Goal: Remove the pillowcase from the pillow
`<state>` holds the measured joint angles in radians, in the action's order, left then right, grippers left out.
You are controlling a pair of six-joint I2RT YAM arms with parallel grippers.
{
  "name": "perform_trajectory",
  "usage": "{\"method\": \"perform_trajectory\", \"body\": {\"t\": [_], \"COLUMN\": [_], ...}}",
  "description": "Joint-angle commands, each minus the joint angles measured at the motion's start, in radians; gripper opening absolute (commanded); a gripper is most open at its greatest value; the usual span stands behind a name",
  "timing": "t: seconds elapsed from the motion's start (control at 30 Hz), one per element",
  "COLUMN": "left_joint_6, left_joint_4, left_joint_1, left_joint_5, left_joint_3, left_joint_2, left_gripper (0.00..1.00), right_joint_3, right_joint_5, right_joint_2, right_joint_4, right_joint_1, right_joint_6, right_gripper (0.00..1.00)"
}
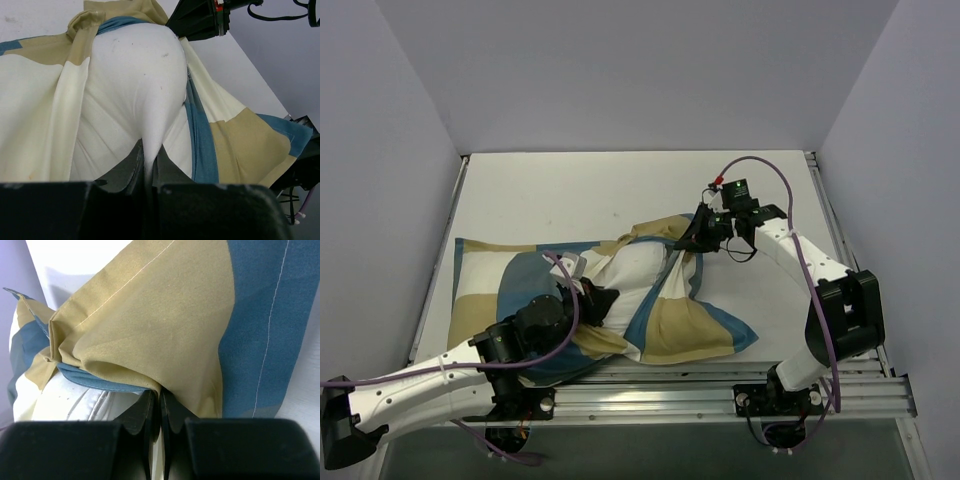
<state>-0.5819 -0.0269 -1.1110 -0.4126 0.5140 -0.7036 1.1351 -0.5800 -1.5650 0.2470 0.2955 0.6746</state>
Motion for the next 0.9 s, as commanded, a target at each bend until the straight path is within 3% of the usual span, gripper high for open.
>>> {"method": "perform_trajectory", "body": {"t": [0.0,0.2,0.27,0.43,0.5,0.53,0.57,0.6,0.67,0.7,0.87], "left_joint_6": [0.103,0.227,0.263,0.238,0.202,0.191,0.18,0.175,0.166,0.165,0.172], "left_joint_4": [-0.055,0.079,0.102,0.173,0.174,0.174,0.171,0.167,0.139,0.128,0.058], "left_joint_1": [-0.039,-0.038,-0.036,0.037,0.068,0.091,0.097,0.102,0.112,0.117,0.164], "left_joint_5": [0.07,0.144,0.144,0.191,0.242,0.279,0.291,0.302,0.316,0.317,0.322], "left_joint_3": [0.036,0.135,0.167,0.188,0.213,0.221,0.23,0.253,0.283,0.32,0.443], "left_joint_2": [0.03,-0.186,-0.239,-0.299,-0.327,-0.335,-0.353,-0.361,-0.387,-0.398,-0.483], "left_gripper": [0.02,0.02,0.02,0.02,0.27,0.45,0.54,0.69,0.83,0.95,0.94], "right_joint_3": [-0.005,-0.06,-0.075,-0.08,-0.093,-0.1,-0.106,-0.119,-0.133,-0.143,-0.153], "right_joint_5": [0.72,0.545,0.471,0.346,0.322,0.307,0.272,0.257,0.226,0.221,0.221], "right_joint_2": [-0.067,-0.055,-0.024,0.045,0.071,0.075,0.083,0.085,0.088,0.088,0.094], "right_joint_4": [-0.255,-0.383,-0.408,-0.411,-0.413,-0.414,-0.419,-0.428,-0.443,-0.449,-0.465], "right_joint_1": [-0.142,-0.01,0.007,0.028,0.047,0.053,0.059,0.065,0.08,0.086,0.114], "right_joint_6": [-0.136,-0.193,-0.222,-0.294,-0.329,-0.34,-0.351,-0.363,-0.369,-0.371,-0.379], "right_gripper": [0.0,0.0,0.06,0.1,0.14,0.2,0.22,0.23,0.27,0.28,0.28]}}
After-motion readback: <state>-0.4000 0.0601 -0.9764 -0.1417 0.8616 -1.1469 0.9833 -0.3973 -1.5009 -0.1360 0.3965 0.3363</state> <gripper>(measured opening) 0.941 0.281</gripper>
